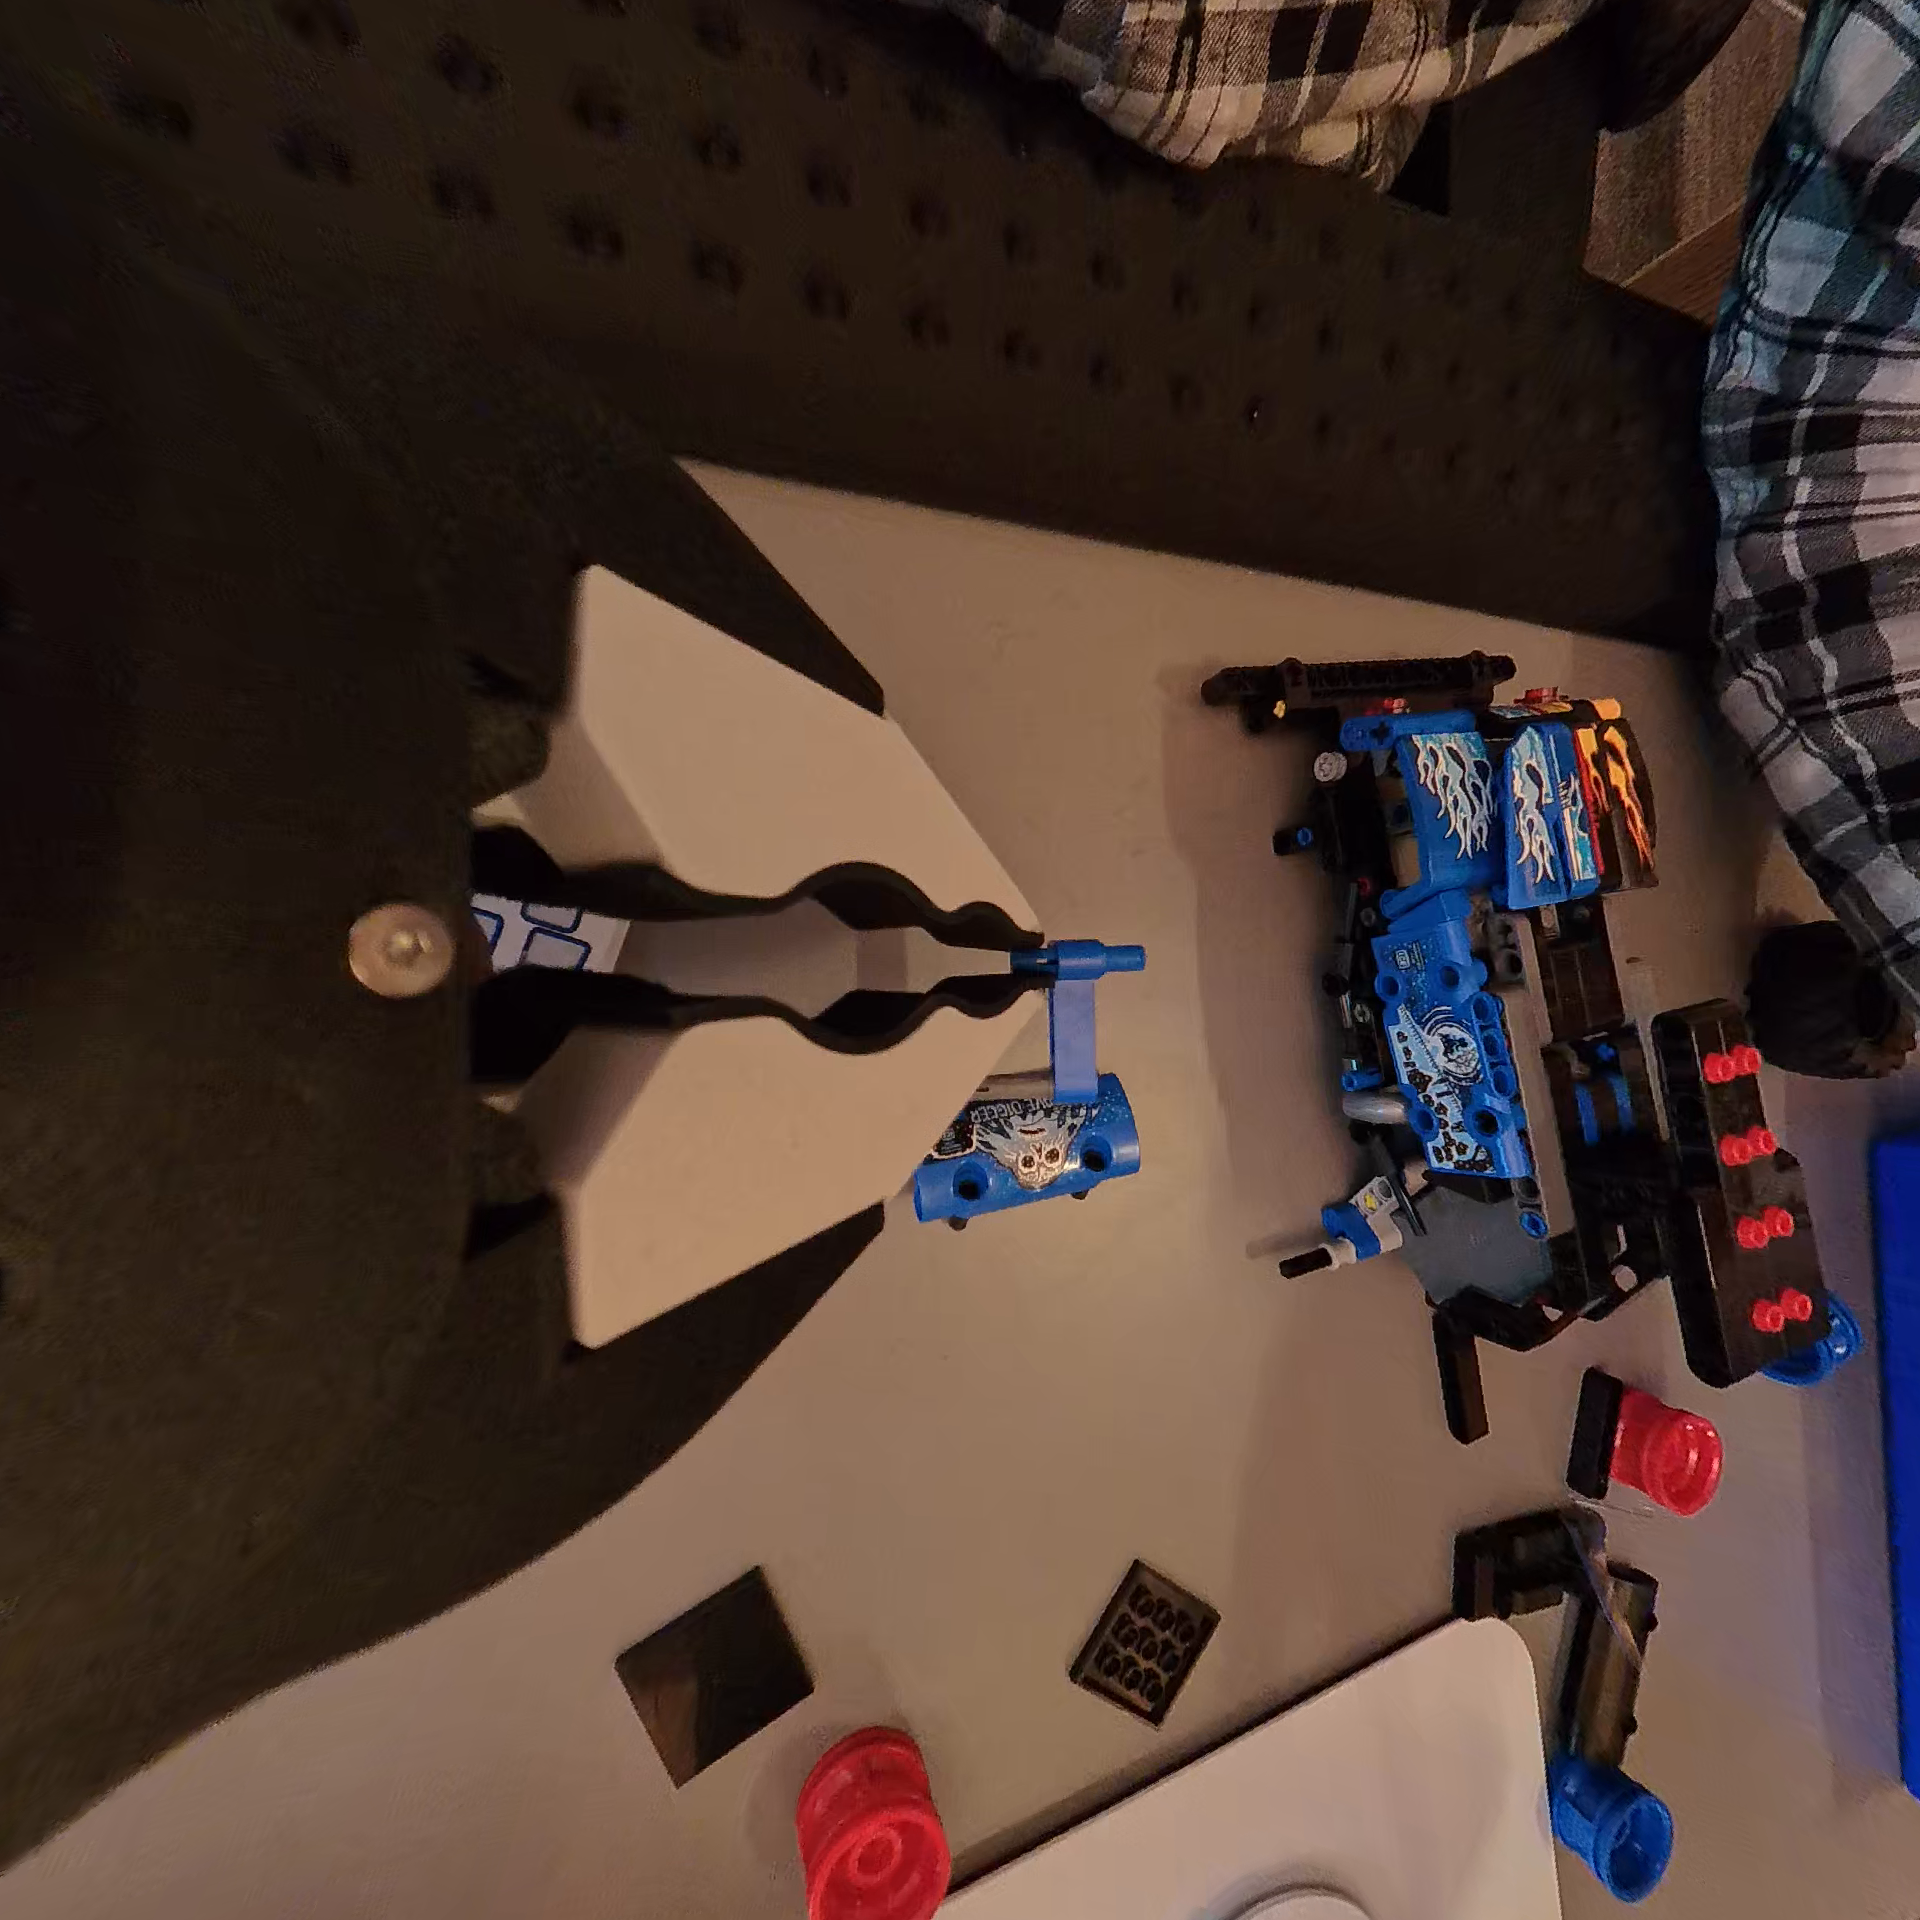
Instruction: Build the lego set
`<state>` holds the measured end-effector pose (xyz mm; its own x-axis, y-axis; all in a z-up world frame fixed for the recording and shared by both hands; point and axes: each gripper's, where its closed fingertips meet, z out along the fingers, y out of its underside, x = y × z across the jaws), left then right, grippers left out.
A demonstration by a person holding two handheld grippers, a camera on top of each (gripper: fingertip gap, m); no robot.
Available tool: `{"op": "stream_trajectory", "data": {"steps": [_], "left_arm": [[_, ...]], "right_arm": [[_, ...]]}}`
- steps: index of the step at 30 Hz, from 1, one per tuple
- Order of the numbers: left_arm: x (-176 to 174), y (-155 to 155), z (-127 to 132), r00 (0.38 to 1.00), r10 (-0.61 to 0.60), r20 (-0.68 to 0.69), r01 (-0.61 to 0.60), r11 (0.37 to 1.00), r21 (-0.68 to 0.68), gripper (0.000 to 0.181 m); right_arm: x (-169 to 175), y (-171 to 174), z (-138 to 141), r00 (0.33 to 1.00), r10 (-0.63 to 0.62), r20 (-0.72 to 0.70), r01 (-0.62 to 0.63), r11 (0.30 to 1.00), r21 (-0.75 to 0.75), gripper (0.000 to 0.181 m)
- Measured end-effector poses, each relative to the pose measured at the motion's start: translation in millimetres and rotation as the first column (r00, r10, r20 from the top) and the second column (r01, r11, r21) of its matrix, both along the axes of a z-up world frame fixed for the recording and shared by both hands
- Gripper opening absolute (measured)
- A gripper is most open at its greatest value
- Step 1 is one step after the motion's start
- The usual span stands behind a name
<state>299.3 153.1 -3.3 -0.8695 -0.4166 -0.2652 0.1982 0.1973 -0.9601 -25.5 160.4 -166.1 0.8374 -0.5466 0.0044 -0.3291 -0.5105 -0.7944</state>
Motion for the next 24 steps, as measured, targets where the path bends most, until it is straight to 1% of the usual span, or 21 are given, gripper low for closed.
{"op": "stream_trajectory", "data": {"steps": [4, 9, 12, 16, 19, 24], "left_arm": [[4, 9, 5, 1.0, 0.019, -0.009, -0.019, 1.0, 0.014, 0.043], [12, 36, 25, 0.997, 0.063, -0.042, -0.063, 0.998, -0.013, 0.052], [5, 54, 35, 0.995, 0.095, -0.005, -0.094, 0.995, 0.042, 0.06], [-34, 74, 44, 0.998, 0.059, 0.016, -0.06, 0.996, 0.072, 0.07], [-67, 86, 41, 0.998, 0.035, 0.042, -0.039, 0.995, 0.096, 0.071], [-124, 89, 17, 0.998, -0.05, 0.029, 0.045, 0.987, 0.154, 0.069]], "right_arm": [[1, 0, 2, 1.0, -0.001, 0.007, 0.001, 1.0, 0.004, 0.003], [1, 2, 3, 1.0, 0.003, 0.014, -0.003, 1.0, 0.011, 0.003], [1, 3, 3, 1.0, 0.009, 0.015, -0.009, 1.0, 0.01, 0.003], [1, 6, 5, 1.0, 0.009, 0.029, -0.009, 1.0, 0.013, 0.003], [3, 5, 7, 0.999, -0.004, 0.049, 0.003, 1.0, 0.011, 0.003], [13, 3, 17, 0.984, -0.049, 0.174, 0.058, 0.997, -0.046, 0.003]]}}
